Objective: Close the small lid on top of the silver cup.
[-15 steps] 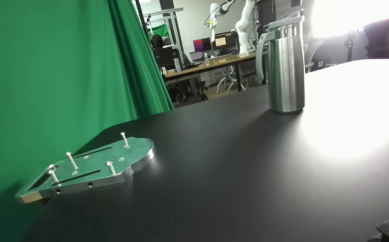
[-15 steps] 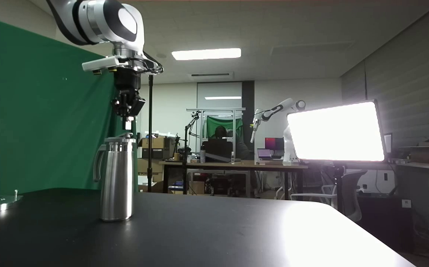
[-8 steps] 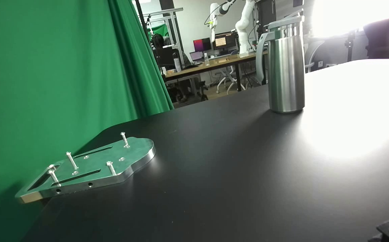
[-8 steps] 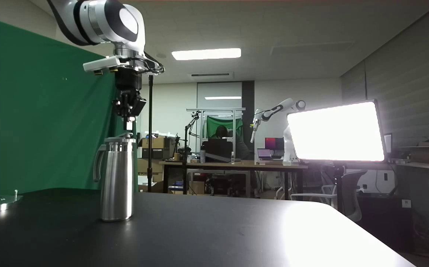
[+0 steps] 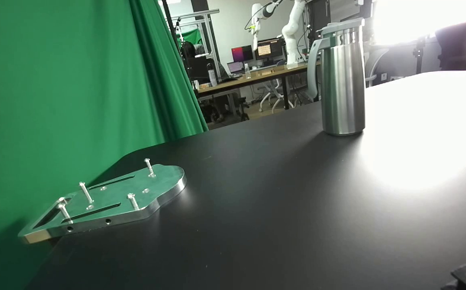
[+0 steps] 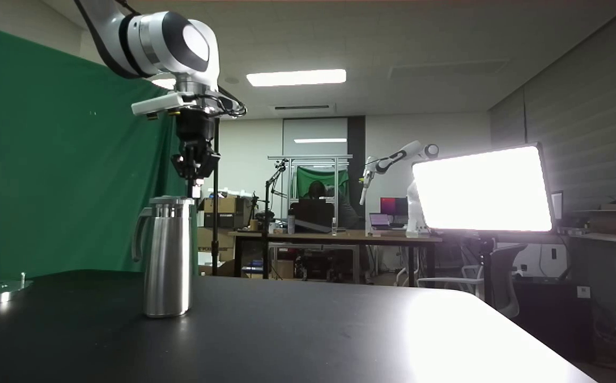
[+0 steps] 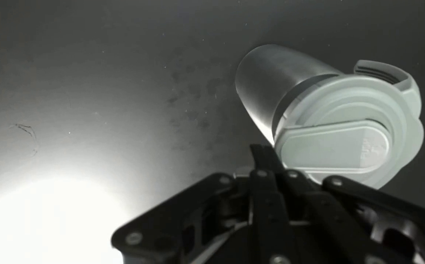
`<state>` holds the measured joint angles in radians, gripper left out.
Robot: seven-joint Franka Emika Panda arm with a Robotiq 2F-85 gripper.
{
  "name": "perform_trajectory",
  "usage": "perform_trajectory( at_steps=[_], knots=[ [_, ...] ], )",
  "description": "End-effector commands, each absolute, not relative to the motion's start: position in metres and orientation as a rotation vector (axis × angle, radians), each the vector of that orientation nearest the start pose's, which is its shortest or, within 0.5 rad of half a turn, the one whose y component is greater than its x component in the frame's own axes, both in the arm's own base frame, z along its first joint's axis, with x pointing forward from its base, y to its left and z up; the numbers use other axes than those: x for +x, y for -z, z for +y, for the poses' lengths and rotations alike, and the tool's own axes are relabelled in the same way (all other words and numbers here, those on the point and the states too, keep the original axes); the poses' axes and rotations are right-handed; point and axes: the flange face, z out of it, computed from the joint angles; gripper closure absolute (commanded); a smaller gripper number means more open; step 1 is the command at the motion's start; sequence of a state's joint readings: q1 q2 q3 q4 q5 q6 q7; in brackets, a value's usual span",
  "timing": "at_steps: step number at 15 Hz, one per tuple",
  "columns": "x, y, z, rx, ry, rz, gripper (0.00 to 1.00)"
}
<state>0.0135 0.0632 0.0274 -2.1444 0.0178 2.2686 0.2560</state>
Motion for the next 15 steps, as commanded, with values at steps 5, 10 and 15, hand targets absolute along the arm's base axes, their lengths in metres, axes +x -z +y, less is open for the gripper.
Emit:
perform_trajectory(
  at_steps=[5,10,15],
  knots=[
    [0.561,-0.367,0.026,-3.1,0.063,0.39,1.0],
    [0.547,-0.408,0.038,-3.118,0.154,0.355,1.0],
    [0.517,-0.464,0.055,-3.165,0.271,0.295,1.0]
  ],
)
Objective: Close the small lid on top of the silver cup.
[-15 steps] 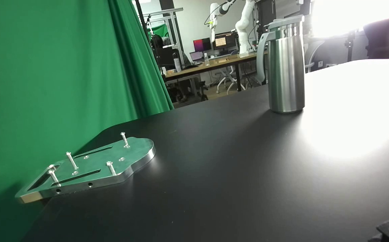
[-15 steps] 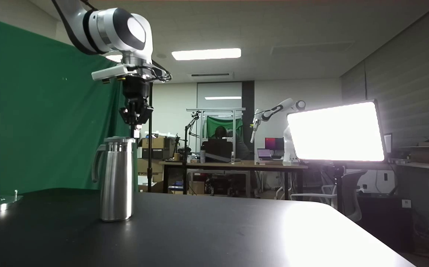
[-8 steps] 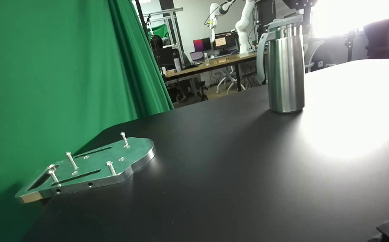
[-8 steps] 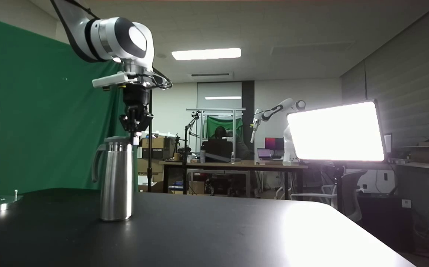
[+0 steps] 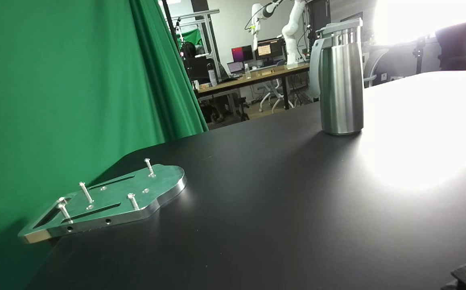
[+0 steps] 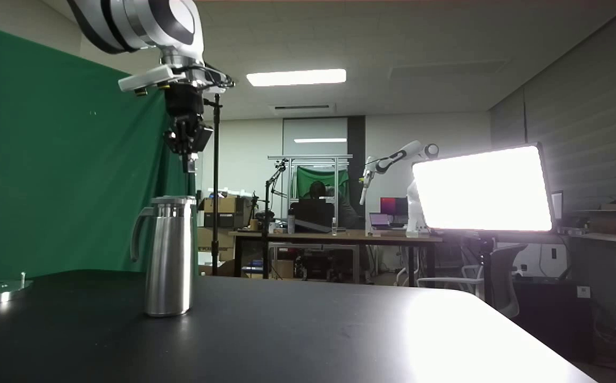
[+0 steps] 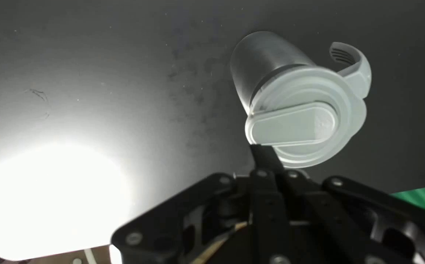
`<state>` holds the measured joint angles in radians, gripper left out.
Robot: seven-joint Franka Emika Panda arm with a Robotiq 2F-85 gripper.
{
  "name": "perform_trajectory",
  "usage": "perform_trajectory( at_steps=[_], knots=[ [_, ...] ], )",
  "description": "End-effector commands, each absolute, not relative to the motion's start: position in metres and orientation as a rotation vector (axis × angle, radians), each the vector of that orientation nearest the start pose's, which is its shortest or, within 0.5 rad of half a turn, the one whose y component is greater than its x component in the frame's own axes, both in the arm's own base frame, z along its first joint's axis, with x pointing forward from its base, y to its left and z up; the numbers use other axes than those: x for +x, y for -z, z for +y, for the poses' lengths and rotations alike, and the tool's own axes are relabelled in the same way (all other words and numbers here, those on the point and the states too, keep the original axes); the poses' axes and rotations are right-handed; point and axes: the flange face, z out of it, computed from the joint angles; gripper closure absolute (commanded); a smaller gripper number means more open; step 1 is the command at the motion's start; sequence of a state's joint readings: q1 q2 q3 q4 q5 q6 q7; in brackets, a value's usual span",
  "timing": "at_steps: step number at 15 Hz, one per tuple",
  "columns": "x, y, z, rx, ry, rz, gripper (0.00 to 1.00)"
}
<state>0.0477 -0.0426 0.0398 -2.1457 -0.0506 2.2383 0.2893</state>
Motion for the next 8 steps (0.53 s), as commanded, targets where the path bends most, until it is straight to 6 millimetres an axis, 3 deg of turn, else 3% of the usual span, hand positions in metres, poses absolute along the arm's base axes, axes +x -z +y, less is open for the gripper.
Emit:
perform_trajectory(
  at_steps=[1,3,8],
  knots=[
    [0.511,-0.469,0.057,-3.175,0.273,0.283,0.74],
    [0.499,-0.475,0.06,-3.176,0.269,0.281,0.68],
    [0.473,-0.473,0.063,-3.182,0.216,0.288,0.34]
  ],
)
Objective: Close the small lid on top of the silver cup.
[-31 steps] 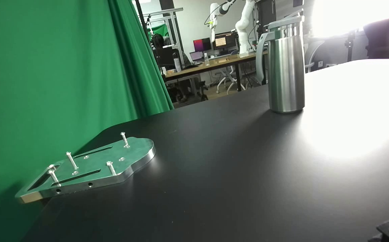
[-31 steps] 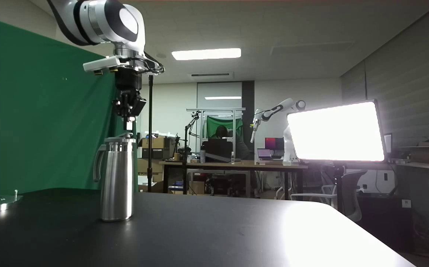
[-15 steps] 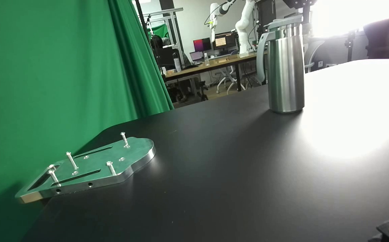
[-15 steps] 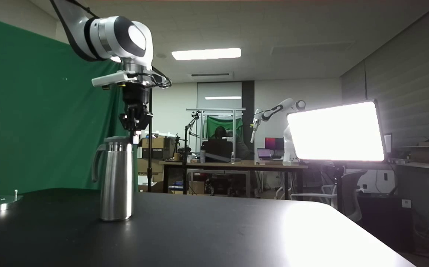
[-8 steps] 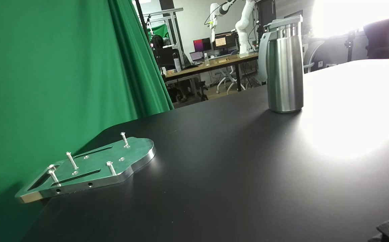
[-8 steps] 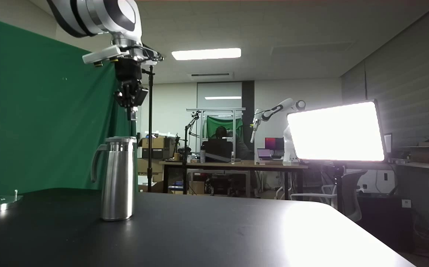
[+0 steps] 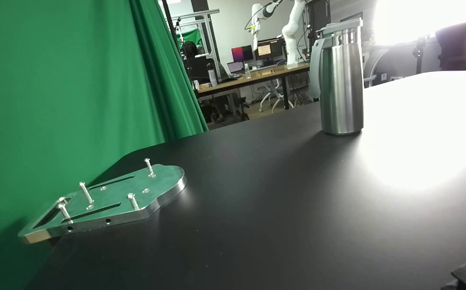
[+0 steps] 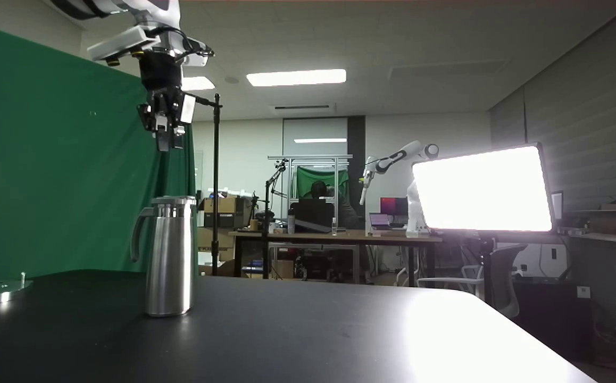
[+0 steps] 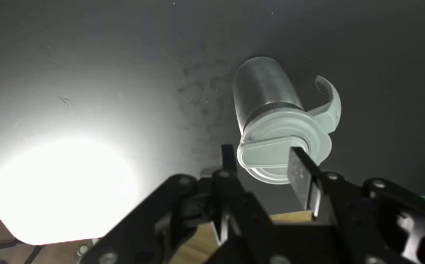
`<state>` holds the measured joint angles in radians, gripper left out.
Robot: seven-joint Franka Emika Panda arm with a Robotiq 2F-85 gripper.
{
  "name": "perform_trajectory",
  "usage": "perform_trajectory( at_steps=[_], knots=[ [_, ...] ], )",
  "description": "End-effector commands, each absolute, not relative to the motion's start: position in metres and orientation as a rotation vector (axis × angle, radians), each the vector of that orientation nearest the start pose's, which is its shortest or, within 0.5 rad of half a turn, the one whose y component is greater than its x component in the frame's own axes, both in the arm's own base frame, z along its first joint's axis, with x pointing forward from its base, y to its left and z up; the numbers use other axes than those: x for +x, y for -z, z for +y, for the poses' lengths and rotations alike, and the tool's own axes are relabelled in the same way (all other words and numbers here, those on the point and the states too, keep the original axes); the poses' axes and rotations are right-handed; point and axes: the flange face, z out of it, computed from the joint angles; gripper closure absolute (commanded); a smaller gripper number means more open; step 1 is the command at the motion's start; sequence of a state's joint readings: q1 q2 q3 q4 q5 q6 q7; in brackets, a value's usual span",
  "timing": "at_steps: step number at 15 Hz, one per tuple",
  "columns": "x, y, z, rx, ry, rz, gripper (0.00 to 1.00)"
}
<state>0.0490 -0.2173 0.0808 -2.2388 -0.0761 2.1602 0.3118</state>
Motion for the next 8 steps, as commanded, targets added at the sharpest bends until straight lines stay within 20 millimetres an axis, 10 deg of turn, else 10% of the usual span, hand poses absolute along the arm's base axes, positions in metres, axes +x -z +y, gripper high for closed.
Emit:
perform_trajectory(
  at_steps=[1,8],
  knots=[
    [0.4876,-0.471,0.063,-3.178,0.23,0.231,0.52],
    [0.4785,-0.4687,0.0626,-3.184,0.214,0.233,0.34]
  ],
)
